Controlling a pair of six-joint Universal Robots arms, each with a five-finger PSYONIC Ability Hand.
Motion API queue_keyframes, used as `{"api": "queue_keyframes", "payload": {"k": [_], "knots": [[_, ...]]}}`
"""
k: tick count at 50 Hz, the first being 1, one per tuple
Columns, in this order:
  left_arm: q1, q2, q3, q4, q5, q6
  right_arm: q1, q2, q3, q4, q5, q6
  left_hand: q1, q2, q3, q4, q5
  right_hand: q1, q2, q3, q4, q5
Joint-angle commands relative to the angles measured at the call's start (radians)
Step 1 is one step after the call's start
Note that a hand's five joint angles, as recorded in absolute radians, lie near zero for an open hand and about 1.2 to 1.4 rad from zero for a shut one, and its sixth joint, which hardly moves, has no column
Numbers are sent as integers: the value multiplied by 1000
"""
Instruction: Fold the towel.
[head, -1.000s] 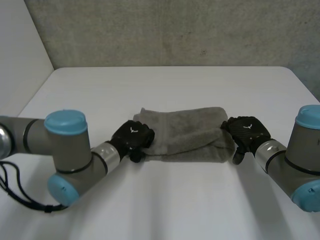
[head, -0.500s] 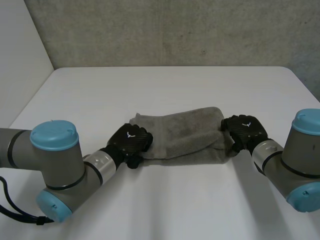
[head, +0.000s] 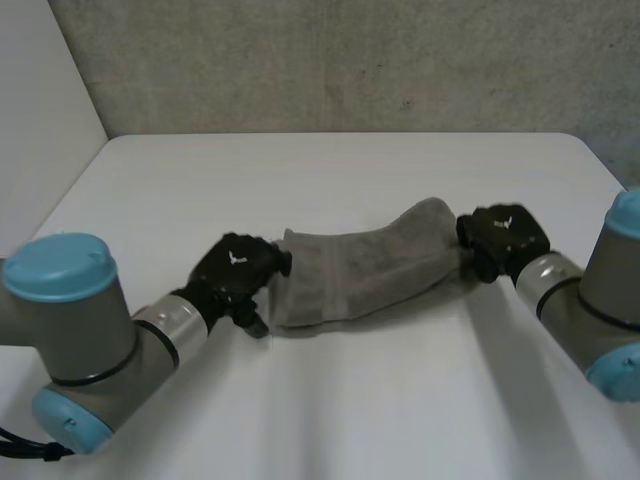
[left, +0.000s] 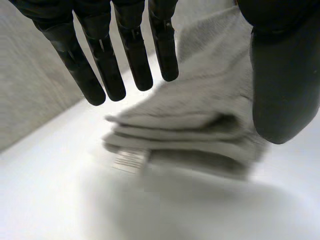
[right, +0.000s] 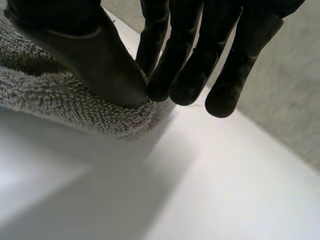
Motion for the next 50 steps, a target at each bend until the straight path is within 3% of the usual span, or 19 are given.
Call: {"api": "queue_keyframes", "payload": {"k": [1,8,11,18,19,20,21,22,23,29,36,45,50], "knots": [[59,144,13,26,1,-100,90,-8,-161,138,2,-134,-76,-70,-68,-77,-63,174,59,70,61,87],[125,215,45,44,1,-176,327,75,-362,205,-11,-159,-97,-90,-89,-98,-84,174,59,70,61,87],[139,224,60,46,-1,-210,364,96,-384,212,-18,-173,-103,-96,-95,-104,-89,174,59,70,61,87],[145,225,73,58,-21,-276,537,283,-467,273,-36,-304,-103,-96,-95,-104,-89,174,59,70,61,87],[145,225,77,61,-26,-285,547,299,-476,291,-30,-329,-106,-99,-98,-107,-92,-67,-182,-171,-180,-153],[145,224,82,61,-30,-292,547,299,-476,291,-30,-329,-106,-99,-98,-107,-92,-69,-184,-173,-182,-155],[145,224,82,61,-30,-292,548,303,-480,299,-27,-341,-106,-99,-98,-107,-92,-726,-841,-830,-839,-812],[142,224,87,63,-30,-292,548,303,-481,299,-27,-341,-106,-99,-98,-107,-92,-733,-847,-836,-845,-819],[141,224,93,63,-32,-293,545,294,-479,301,-24,-335,-106,-99,-98,-107,-92,-1048,-1163,-1152,-1161,-1135],[125,210,134,63,-32,-293,510,170,-433,301,-16,-234,-106,-99,-98,-107,-92,-1048,-1163,-1152,-1161,-1135],[43,109,263,59,-36,-350,427,8,-332,299,-27,-53,-106,-99,-98,-107,-92,-1048,-1163,-1152,-1161,-1135],[-22,-31,379,49,-84,-439,291,-45,-303,302,-10,19,-94,-88,-86,-95,-81,-1048,-1163,-1152,-1161,-1135],[-39,-57,366,52,-92,-431,225,-40,-283,307,10,56,-77,-70,-68,-78,-63,-1048,-1163,-1152,-1161,-1135]]}}
